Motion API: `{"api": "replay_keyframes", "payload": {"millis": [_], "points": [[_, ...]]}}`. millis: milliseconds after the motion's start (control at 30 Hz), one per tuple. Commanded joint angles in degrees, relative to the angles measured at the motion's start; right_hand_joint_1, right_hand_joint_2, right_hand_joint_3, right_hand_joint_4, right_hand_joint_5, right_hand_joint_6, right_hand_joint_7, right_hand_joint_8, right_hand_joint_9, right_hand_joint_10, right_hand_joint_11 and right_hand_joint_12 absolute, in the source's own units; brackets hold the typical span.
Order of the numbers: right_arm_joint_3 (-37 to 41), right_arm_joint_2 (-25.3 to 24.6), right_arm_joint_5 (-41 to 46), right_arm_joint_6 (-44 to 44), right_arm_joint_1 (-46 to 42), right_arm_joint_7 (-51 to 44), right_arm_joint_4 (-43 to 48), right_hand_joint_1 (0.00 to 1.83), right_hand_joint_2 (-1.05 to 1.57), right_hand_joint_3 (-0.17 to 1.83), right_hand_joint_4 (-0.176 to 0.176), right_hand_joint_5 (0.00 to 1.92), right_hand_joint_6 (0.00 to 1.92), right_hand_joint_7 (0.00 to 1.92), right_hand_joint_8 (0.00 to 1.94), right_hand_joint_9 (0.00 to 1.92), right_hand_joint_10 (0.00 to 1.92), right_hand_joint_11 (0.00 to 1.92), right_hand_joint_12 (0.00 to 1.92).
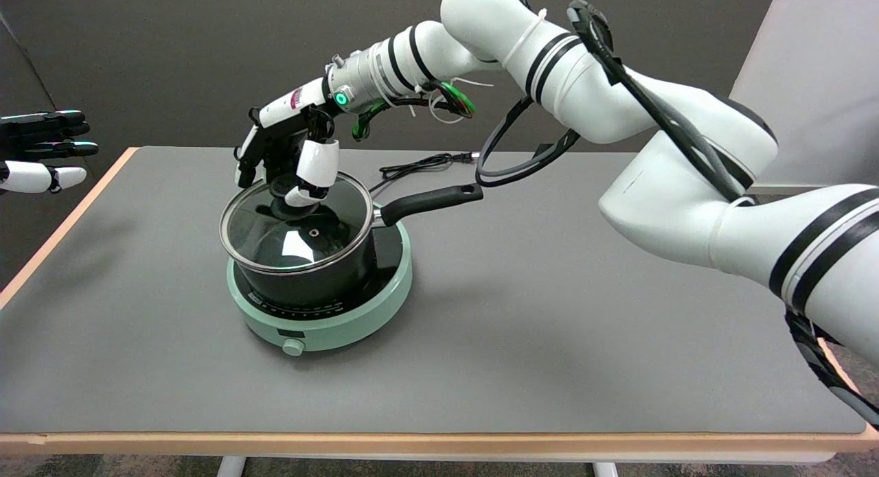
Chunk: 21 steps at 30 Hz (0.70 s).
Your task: Place the pot lid onto the soup pot.
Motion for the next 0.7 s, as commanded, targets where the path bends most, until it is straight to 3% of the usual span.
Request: {"api": "replay_keyframes", "payload": {"millis": [33, 400, 567, 700], "points": [[4.3, 1.8, -4.8, 0.8, -1.2, -1.3, 3.3, 0.86, 0.50, 1.00, 0.115, 0.41, 0.18, 0.53, 0.17, 0.51, 0.29, 0.44, 0.88], [8.1, 4.4, -11.4, 2.4, -2.6, -0.9, 8.7, 0.83, 0.49, 0.99, 0.109, 0.40, 0.17, 0.52, 0.17, 0.49, 0.28, 0.44, 0.89], [12.7, 6.1, -18.6, 4.2, -4.4, -0.5, 13.2, 0.82, 0.49, 0.98, 0.108, 0.40, 0.17, 0.54, 0.17, 0.50, 0.29, 0.44, 0.90], [16.6, 7.9, -29.7, 7.9, -6.9, 3.9, 18.4, 0.81, 0.49, 0.98, 0.107, 0.40, 0.17, 0.54, 0.18, 0.50, 0.29, 0.45, 0.89]]}}
